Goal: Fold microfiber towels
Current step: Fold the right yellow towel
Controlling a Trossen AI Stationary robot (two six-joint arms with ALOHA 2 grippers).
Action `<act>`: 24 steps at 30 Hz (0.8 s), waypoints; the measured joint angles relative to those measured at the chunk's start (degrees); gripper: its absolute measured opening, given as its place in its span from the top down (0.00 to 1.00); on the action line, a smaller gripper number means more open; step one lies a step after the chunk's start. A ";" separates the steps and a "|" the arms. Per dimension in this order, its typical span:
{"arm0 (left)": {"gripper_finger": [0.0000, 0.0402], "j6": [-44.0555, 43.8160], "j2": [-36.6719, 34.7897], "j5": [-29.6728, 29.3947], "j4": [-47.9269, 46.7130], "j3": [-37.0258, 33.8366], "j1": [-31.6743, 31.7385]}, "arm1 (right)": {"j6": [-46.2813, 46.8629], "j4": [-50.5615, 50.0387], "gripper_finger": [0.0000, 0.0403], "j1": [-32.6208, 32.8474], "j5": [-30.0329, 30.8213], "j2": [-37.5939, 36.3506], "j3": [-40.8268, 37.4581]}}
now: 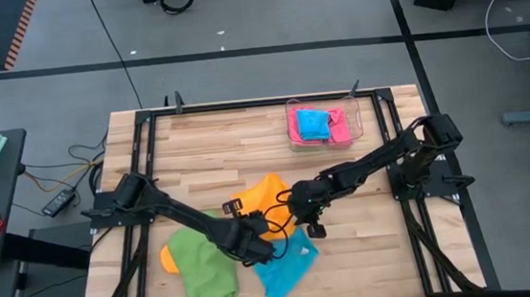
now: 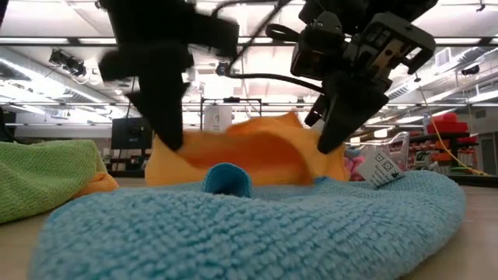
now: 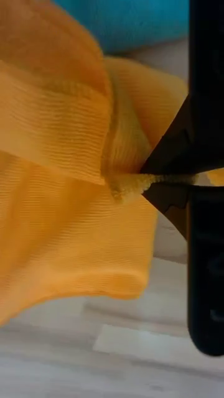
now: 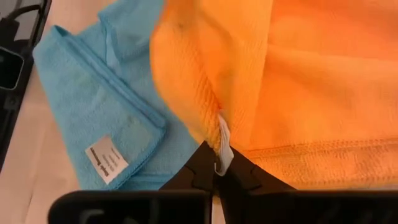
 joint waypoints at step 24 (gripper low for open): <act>0.67 6.61 -1.03 -5.75 -8.90 -0.04 -2.53 | 6.76 -0.31 0.96 -2.74 1.82 0.00 0.06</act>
